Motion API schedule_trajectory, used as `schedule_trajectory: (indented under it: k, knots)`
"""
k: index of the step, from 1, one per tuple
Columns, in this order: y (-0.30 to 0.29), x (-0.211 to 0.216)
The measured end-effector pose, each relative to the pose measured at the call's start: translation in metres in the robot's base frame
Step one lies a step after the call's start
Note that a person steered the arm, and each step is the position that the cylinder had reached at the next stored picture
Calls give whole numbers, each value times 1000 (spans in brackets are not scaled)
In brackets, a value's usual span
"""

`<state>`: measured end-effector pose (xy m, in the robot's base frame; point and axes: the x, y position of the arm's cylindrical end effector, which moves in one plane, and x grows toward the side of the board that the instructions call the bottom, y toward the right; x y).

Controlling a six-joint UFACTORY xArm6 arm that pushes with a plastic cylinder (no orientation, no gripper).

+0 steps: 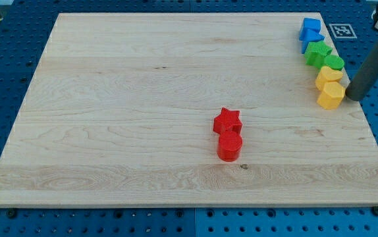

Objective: Push the yellow hexagon closer to red star

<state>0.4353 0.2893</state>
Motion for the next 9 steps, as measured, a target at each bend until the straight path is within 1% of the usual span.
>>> schedule_trajectory:
  k: [1,5,8,9]
  knots:
    - [-13,2]
    - [-34,1]
    - [-96,4]
    - [-108,18]
